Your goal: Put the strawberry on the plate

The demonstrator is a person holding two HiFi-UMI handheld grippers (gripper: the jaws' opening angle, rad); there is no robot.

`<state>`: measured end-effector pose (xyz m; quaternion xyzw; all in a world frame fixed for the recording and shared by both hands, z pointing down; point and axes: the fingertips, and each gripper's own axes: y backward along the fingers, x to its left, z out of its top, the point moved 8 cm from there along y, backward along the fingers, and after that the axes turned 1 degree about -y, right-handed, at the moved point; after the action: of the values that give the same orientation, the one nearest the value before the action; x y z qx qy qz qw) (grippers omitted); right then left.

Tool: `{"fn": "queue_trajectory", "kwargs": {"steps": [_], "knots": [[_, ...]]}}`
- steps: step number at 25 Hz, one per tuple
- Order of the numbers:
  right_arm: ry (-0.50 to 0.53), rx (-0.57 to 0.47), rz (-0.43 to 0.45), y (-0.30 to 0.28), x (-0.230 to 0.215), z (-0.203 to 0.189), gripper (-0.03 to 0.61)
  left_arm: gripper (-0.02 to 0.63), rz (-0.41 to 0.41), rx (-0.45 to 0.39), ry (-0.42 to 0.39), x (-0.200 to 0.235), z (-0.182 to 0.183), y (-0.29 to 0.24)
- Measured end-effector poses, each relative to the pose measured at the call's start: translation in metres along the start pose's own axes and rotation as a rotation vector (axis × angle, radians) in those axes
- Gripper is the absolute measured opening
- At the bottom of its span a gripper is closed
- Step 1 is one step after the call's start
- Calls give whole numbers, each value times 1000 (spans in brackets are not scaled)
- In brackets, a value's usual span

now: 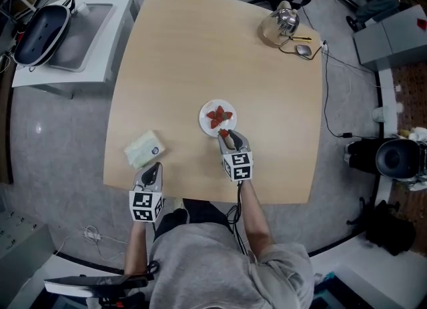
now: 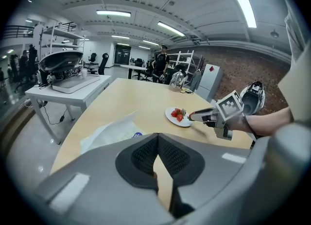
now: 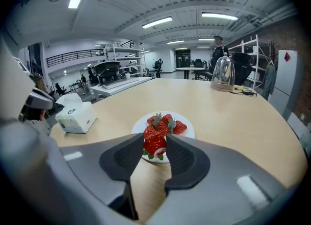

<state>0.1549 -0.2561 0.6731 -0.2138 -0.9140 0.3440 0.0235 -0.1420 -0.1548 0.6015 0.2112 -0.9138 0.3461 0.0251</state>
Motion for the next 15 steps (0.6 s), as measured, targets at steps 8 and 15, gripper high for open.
{"fn": "queue_trajectory", "kwargs": {"steps": [8, 15], "knots": [[-10, 28, -6, -14, -11, -4, 149, 20, -6, 21, 7, 2, 4, -11], [-14, 39, -9, -25, -17, -5, 149, 20, -3, 29, 8, 4, 6, -15]]}}
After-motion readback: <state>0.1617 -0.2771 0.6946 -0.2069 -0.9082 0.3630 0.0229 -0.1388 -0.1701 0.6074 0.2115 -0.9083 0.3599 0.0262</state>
